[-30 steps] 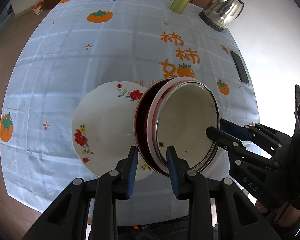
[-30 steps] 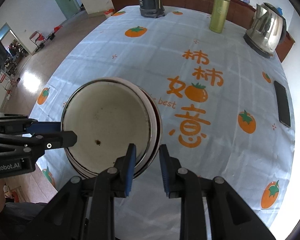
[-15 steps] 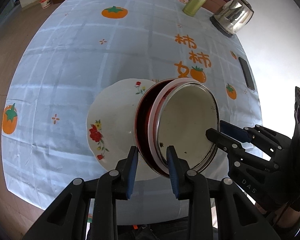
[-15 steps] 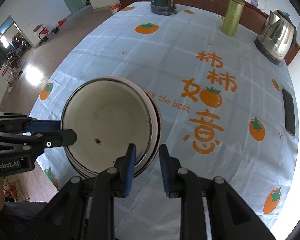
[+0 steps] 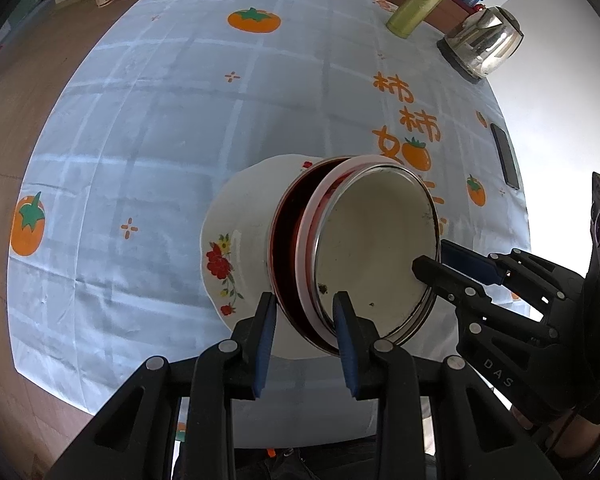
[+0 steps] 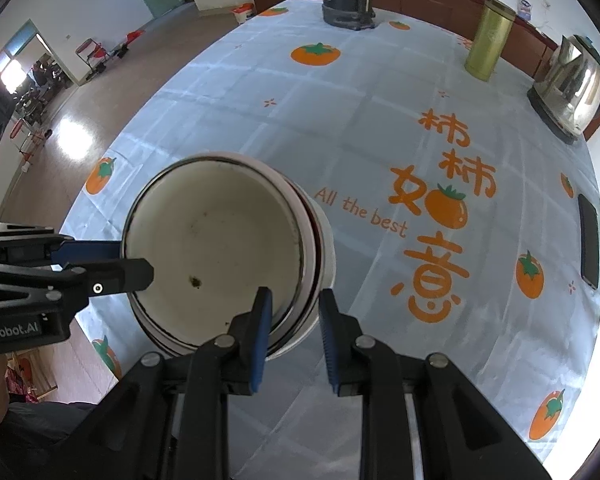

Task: Organize plates and bowls
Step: 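Carry the nested bowl stack with both tools over the floral plate stack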

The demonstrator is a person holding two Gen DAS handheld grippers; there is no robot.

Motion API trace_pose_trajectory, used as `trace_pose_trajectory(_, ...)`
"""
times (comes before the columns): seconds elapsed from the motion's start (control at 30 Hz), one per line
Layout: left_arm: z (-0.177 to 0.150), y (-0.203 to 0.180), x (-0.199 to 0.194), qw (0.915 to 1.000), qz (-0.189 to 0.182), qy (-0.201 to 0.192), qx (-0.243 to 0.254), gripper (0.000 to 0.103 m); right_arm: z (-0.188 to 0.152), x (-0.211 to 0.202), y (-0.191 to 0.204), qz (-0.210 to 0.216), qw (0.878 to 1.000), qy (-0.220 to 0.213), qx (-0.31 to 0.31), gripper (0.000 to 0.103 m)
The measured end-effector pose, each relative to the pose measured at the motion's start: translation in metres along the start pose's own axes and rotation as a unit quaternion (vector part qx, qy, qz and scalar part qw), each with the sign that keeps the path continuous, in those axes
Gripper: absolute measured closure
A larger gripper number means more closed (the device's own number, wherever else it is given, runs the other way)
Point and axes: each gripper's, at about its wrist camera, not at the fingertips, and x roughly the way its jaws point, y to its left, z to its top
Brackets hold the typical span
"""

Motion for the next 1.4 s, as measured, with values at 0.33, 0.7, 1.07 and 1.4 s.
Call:
trace_pose_trajectory(0.33, 0.002, 0.005, 0.003, 1.0000, 0.001, 0.005, -0.004, 0.072, 0.004, 0.007, 0.005, 0.002, 1.000, 0.006, -0.006, 0.079)
trace_pose_trajectory(0.7, 0.006, 0.010, 0.009, 0.9999, 0.002, 0.012, -0.008, 0.072, 0.007, 0.013, 0.007, -0.001, 1.000, 0.015, -0.011, 0.079)
trace_pose_trajectory(1.07, 0.007, 0.015, 0.015, 0.9997, 0.001, 0.019, -0.012, 0.072, 0.009, 0.018, 0.007, 0.000, 1.000, 0.019, -0.015, 0.079)
trace_pose_trajectory(1.4, 0.007, 0.015, 0.016, 0.9997, 0.003, 0.021, -0.010, 0.072, 0.010, 0.018, 0.008, -0.001, 1.000, 0.020, -0.017, 0.079)
